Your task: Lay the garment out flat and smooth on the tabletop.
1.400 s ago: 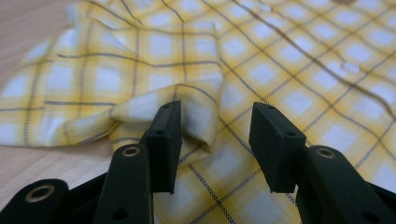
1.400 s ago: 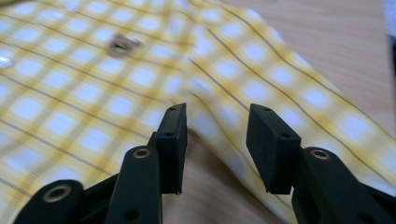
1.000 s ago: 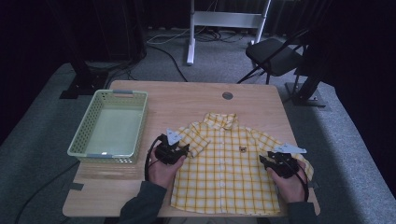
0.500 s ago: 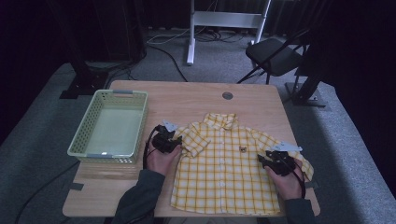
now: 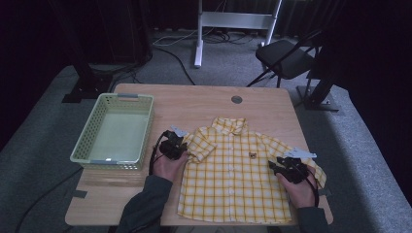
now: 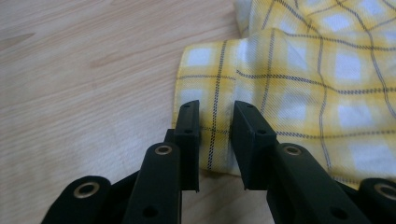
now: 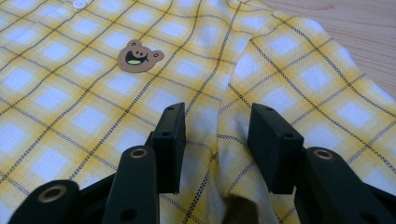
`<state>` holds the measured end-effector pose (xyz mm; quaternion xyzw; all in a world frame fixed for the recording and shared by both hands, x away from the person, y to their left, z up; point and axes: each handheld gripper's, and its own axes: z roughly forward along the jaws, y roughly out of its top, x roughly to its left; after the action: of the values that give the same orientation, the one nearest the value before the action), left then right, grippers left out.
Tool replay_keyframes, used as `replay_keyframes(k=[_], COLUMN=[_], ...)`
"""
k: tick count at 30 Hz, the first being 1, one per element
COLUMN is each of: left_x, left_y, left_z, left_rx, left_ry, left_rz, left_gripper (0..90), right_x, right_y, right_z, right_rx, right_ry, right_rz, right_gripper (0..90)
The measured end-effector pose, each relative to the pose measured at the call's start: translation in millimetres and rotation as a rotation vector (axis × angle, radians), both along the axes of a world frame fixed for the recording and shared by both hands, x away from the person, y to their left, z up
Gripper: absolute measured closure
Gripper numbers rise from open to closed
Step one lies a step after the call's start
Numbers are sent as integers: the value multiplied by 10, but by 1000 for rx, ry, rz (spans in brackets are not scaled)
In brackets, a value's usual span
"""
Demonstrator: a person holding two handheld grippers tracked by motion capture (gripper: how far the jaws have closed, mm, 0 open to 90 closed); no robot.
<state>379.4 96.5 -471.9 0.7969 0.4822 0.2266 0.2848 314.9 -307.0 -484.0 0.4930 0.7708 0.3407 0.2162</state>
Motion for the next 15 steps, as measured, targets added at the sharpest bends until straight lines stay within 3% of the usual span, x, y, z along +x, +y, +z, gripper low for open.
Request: replay_keyframes(k=[15], left_x=[-330], left_y=[88], left_z=[-15], left_rx=[44], left_ry=[-33], left_rz=[25], left_gripper=[690], right_x=[-3], right_y=[-2], right_z=[0], right_rx=[4], right_ry=[3], right_rz=[-6], right_gripper=[568])
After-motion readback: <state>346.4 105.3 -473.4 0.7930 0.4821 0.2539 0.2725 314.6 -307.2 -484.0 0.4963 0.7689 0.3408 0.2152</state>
